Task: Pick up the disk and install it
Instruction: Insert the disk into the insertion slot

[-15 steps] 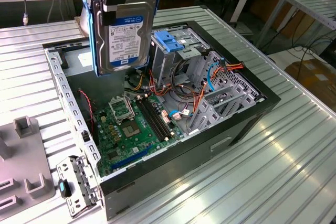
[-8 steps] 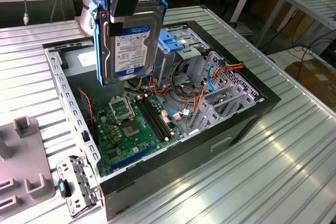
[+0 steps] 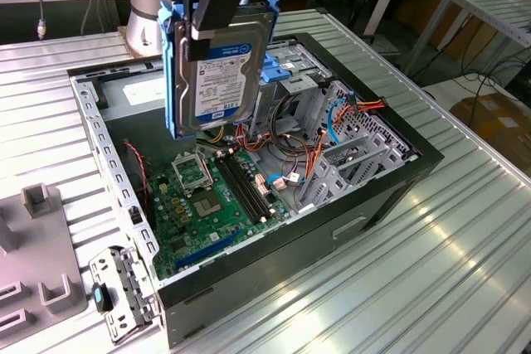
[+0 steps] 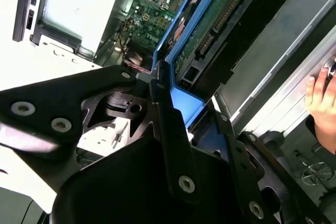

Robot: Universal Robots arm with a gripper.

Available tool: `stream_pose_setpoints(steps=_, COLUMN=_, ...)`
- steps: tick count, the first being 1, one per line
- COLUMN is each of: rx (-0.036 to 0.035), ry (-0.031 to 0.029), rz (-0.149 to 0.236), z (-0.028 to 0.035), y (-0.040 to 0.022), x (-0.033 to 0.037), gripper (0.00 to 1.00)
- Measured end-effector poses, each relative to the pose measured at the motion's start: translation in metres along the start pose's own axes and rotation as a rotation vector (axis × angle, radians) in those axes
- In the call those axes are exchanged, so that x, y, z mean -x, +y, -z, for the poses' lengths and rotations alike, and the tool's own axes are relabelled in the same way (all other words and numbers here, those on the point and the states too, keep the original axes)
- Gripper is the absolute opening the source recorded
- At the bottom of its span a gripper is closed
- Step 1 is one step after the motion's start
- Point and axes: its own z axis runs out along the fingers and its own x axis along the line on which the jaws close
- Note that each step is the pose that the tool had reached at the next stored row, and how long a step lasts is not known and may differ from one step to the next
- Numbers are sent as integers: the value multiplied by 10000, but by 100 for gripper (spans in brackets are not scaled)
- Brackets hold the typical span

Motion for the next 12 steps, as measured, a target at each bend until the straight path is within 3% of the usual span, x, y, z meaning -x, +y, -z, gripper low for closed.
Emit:
stream_pose_setpoints(steps=7, rx=7, ry=0, rz=-1, z=-7, y=-283, x=11, gripper=37)
stream_pose_setpoints(steps=12, rx=8, ry=1, rz=-1, z=-11, y=-399, x=15, gripper=37)
